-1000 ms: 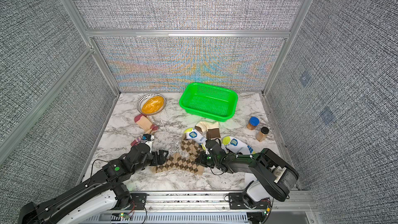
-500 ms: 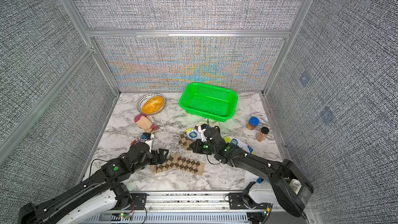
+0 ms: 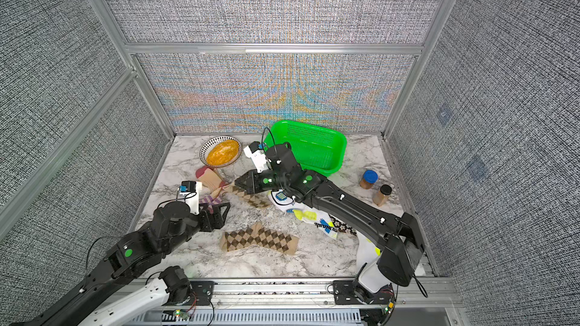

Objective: Place the socks together as a pair
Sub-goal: Flatten out the sock.

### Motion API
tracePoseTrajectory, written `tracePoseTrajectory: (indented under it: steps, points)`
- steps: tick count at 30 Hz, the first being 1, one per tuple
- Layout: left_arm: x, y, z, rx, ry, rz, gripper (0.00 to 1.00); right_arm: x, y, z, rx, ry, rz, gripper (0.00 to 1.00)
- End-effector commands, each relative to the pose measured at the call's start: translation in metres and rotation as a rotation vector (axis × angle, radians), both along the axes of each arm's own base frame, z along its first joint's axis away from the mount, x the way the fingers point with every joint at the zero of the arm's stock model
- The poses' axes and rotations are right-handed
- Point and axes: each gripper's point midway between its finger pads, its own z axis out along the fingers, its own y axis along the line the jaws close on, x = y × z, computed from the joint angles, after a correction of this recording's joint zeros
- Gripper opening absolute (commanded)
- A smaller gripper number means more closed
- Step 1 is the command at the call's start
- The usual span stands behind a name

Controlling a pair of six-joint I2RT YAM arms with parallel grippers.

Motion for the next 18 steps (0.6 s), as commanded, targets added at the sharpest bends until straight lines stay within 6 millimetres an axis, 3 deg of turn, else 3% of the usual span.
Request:
tracePoseTrajectory:
  steps: [1,4,8,12,18]
  points:
    - [-0.006,0.029,0.002,0.1,-0.014,0.059,0.92,-0.012,0.014,0.019,0.018,-0.016,0.093,0.0]
    - [-0.01,0.043,0.014,0.133,-0.037,0.084,0.92,-0.016,0.026,0.037,0.049,-0.028,0.141,0.0]
    - [-0.013,0.044,0.02,0.126,-0.044,0.074,0.92,-0.024,0.019,0.024,0.069,0.015,0.154,0.0]
    - [-0.011,0.032,0.008,0.12,-0.022,0.035,0.92,-0.025,-0.009,-0.011,0.068,0.079,0.091,0.0]
    - [-0.007,-0.01,-0.026,0.072,0.045,-0.095,0.92,-0.034,-0.074,-0.092,0.013,0.169,-0.029,0.0]
